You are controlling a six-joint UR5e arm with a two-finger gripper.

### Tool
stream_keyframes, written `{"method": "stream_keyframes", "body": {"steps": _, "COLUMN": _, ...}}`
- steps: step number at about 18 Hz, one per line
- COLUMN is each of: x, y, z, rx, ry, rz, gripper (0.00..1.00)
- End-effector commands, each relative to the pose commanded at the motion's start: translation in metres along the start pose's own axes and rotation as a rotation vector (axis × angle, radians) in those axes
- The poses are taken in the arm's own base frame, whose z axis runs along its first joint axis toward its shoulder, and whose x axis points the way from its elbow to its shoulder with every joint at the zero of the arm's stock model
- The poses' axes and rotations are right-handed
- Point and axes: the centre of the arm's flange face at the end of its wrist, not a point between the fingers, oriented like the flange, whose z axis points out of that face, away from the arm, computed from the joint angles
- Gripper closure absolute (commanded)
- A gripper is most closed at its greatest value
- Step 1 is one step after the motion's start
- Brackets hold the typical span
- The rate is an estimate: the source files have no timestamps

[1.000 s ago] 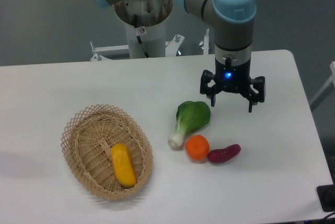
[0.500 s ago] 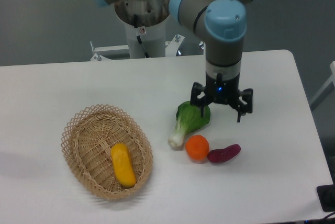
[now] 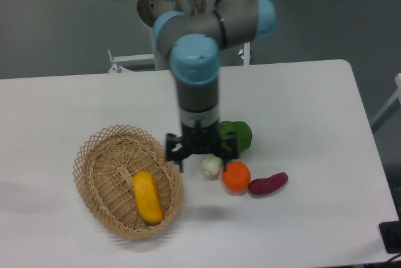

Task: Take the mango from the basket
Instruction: 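Move the open gripper over the basket above the yellow mango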

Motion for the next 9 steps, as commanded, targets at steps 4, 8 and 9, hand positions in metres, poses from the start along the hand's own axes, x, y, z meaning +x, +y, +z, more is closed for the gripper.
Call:
{"method": "stream_keyframes", "body": {"steps": 4, "x": 0.034, "y": 0.001, "z": 0.027, "rx": -0.010, "ry": 0.006, "rz": 0.042, "gripper": 0.00}}
{"method": "stream_keyframes", "body": {"steps": 8, "x": 0.049, "y": 0.007, "z": 0.051, "rx": -0.042, "ry": 0.017, "rz": 0.064, "gripper": 0.00}}
{"method": "stream_keyframes", "body": {"steps": 9, "x": 0.050, "y": 0.008, "z": 0.058, "rx": -0.053, "ry": 0.017, "rz": 0.065, "gripper": 0.00}}
